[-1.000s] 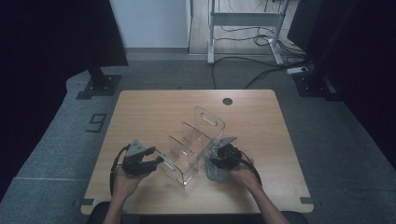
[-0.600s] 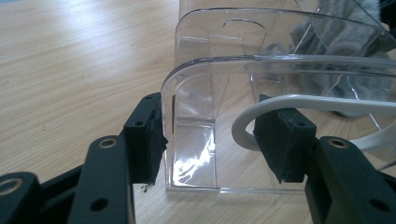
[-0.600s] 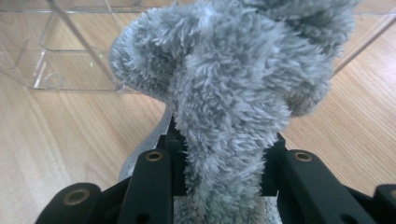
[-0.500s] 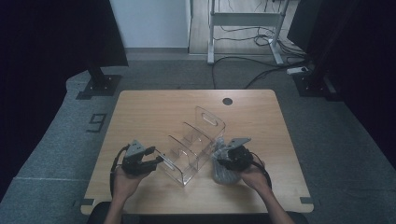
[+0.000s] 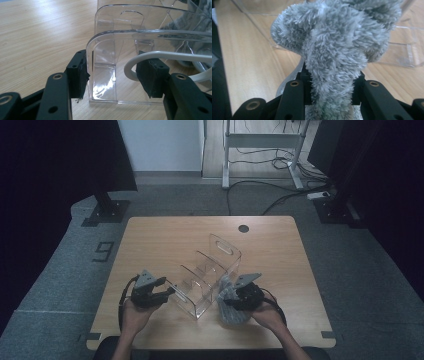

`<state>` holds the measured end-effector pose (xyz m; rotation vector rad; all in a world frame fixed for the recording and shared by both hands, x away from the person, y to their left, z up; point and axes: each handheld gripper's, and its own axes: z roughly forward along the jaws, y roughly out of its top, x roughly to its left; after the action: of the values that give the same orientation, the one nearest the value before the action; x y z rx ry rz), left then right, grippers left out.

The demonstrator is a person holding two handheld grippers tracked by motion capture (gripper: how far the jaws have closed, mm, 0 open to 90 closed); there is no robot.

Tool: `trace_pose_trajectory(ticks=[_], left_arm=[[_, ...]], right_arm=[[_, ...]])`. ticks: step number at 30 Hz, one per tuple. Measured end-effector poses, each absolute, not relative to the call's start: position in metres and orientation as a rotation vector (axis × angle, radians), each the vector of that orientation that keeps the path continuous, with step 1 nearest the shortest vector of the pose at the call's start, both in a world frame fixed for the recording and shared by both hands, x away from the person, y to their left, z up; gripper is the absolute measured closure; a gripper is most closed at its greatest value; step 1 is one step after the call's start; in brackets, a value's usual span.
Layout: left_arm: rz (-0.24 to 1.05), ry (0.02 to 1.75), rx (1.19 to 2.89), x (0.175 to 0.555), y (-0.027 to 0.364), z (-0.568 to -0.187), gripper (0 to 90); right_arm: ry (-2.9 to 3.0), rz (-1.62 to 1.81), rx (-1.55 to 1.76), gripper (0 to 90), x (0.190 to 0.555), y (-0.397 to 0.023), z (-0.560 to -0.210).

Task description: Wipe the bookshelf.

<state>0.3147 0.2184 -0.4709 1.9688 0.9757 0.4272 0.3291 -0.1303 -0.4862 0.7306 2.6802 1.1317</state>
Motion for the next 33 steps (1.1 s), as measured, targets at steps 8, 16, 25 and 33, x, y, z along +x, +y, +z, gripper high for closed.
trace_pose_trajectory(ticks=[8,16,25,33], left_arm=[[0.426,0.973,1.975,0.314,0.217,-0.47,44.2],[0.431,0.98,1.981,0.315,0.215,-0.47,44.4],[0.441,0.996,1.972,0.316,0.215,-0.47,44.4],[0.44,1.005,1.966,0.316,0.216,-0.47,44.3]], right_arm=[[2.706,1.167,0.671,65.5,0.328,-0.104,-0.489],[2.692,1.14,0.668,66.7,0.329,-0.093,-0.491],[2.691,1.069,0.673,67.6,0.334,-0.084,-0.503],[2.723,1.005,0.691,67.6,0.339,-0.079,-0.52]])
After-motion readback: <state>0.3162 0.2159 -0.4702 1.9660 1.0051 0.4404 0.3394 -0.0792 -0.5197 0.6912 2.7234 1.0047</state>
